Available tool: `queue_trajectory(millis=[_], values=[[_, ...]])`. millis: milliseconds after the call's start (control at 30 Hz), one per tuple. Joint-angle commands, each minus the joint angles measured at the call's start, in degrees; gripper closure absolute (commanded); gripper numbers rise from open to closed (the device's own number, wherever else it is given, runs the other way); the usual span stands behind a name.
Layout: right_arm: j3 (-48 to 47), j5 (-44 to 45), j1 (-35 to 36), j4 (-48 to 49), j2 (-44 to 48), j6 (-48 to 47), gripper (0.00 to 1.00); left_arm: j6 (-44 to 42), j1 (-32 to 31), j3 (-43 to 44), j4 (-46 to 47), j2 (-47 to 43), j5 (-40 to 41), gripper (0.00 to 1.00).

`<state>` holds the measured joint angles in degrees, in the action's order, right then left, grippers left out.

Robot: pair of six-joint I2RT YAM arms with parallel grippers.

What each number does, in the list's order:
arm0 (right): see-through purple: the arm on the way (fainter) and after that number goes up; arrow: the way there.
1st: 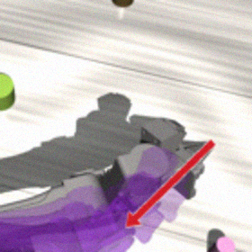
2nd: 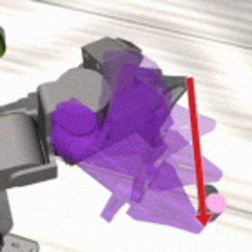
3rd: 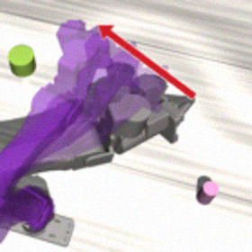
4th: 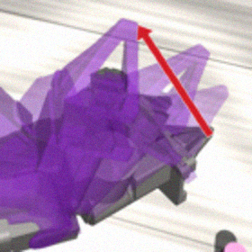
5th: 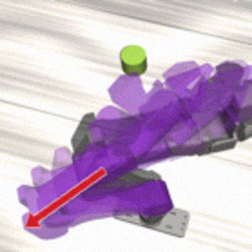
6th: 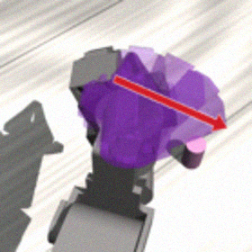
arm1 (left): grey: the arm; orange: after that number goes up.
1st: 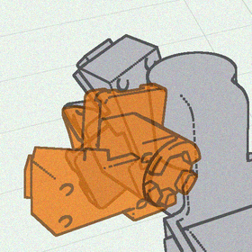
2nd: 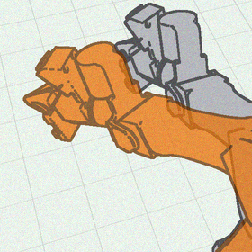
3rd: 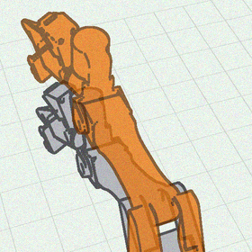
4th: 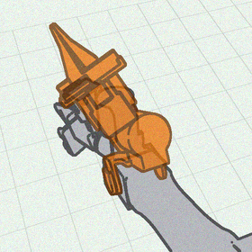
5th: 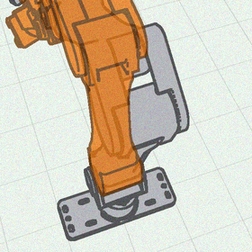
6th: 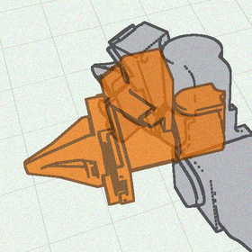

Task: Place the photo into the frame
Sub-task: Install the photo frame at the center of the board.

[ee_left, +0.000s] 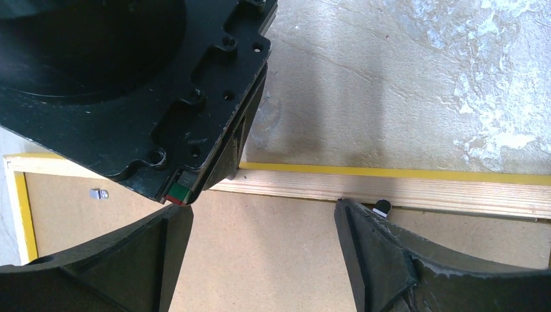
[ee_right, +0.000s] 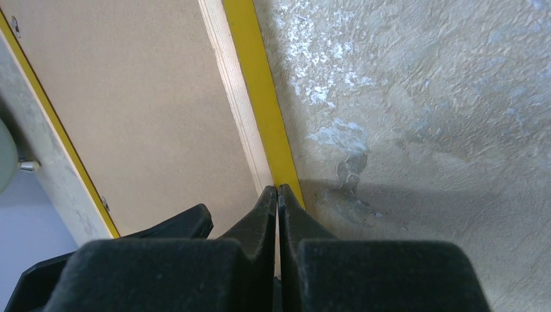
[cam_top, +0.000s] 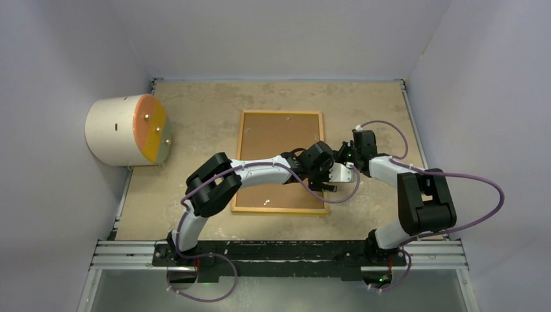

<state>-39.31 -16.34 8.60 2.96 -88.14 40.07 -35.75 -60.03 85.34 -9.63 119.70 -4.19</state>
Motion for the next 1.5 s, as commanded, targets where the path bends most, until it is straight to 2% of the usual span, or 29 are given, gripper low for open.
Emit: queue_trajectory(millis=[0,1067,1467], values=[[2.2,3.3,1.2,-3.2,-5.6,-2.0,1.0,-1.1,-1.1,-0.2,-0.1,0.1,-2.5,0.14],[2.2,3.8,1.2,-3.2,-9.0,-1.8,1.0,-5.7,-2.7,-1.3,-8.3,-2.9,-9.1,0.14],[2.1,4.0,1.2,-3.2,-8.9,-1.4,1.0,-5.6,-2.7,-1.0,-9.1,-4.8,-7.9,0.14]])
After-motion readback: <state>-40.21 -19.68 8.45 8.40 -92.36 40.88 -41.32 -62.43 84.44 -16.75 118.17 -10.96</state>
